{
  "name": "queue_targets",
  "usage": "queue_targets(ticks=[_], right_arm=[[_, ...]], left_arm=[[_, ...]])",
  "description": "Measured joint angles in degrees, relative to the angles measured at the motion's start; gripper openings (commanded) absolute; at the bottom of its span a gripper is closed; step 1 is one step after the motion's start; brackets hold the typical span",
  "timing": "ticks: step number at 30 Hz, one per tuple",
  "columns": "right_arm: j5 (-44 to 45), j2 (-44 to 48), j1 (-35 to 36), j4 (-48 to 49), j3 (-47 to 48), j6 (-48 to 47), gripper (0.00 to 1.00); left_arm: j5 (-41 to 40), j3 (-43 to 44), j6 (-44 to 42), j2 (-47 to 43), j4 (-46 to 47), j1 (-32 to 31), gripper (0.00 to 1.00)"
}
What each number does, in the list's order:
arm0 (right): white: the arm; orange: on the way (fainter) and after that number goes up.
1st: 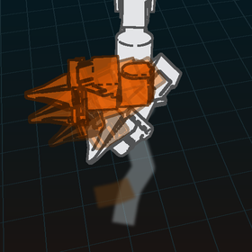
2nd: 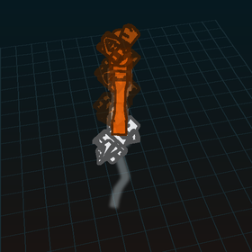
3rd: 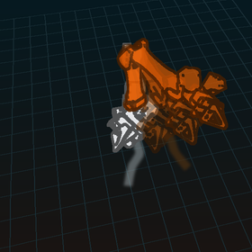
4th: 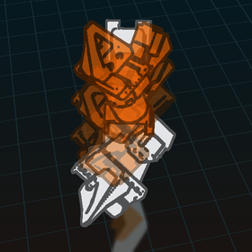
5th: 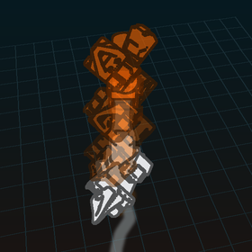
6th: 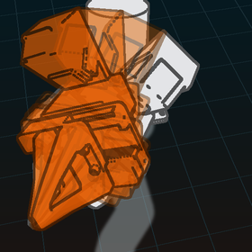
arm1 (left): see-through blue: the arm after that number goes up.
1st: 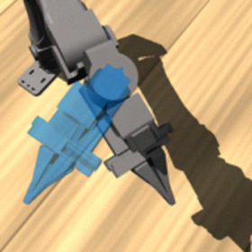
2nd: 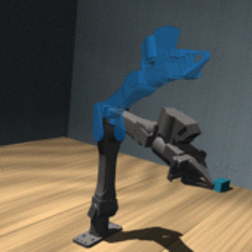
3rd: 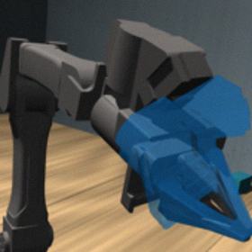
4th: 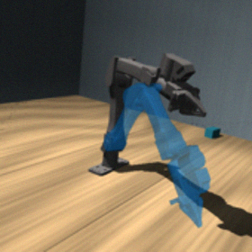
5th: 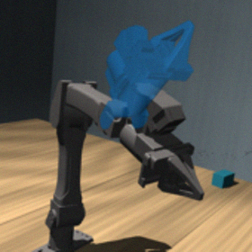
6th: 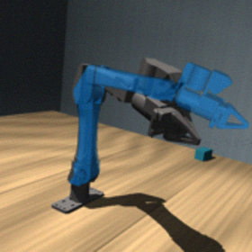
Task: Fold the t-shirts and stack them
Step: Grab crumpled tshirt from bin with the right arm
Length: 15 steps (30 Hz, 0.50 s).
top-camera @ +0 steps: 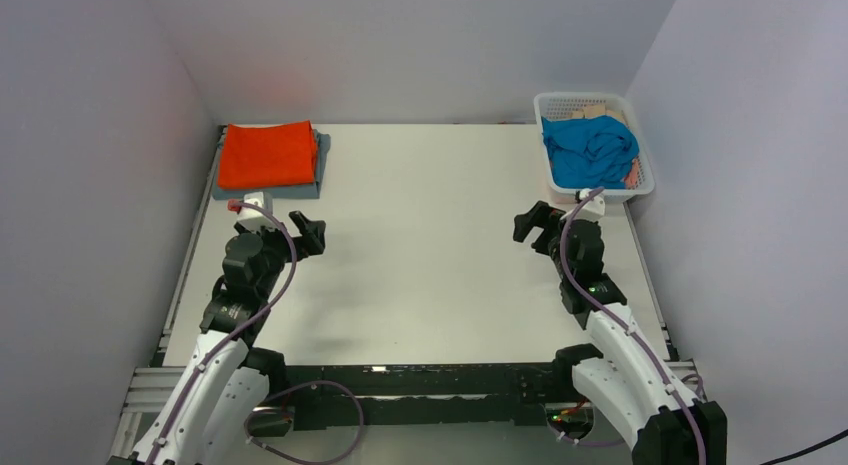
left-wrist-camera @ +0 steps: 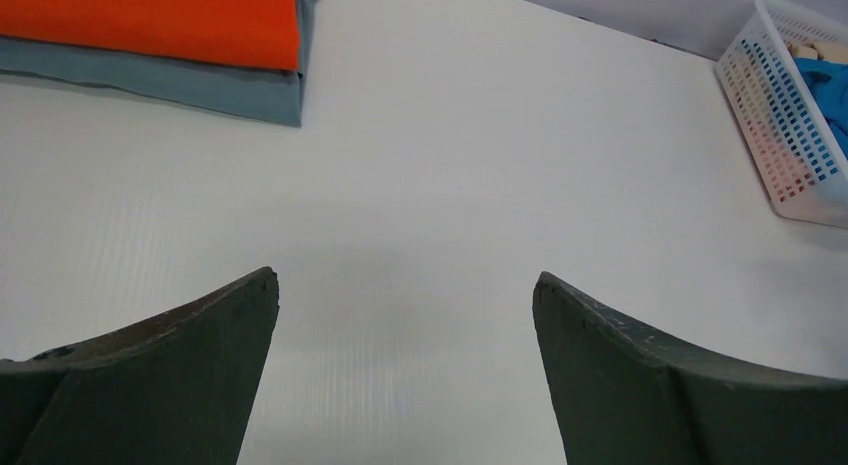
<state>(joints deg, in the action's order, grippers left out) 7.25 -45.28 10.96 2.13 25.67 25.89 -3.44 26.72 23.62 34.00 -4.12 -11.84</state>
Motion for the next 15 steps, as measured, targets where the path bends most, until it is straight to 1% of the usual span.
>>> queue_targets(ticks=[5,8,11,15], right_arm=[[-0.3,-2.1,0.0,1.9,0.2,-0.8,1.00],[0.7,-5.5,0.0,1.7,2.8,-1.0,1.00],[6.1,-12.8,-0.2,-1.0,11.5,-0.8,1.00],[11.1,-25.3,-3.1,-5.8,28.7,-0.2,1.00]], left_arm=[[0.2,0.0,0.0,0.7,0.0,0.0,0.99],[0.4,0.0,0.0,1.0,-0.1,0.0,0.99],[0.4,0.0,-0.2,1.1,-0.4,0.0,0.99],[0.4,0.0,-0.2,1.1,-0.4,0.0,1.00]])
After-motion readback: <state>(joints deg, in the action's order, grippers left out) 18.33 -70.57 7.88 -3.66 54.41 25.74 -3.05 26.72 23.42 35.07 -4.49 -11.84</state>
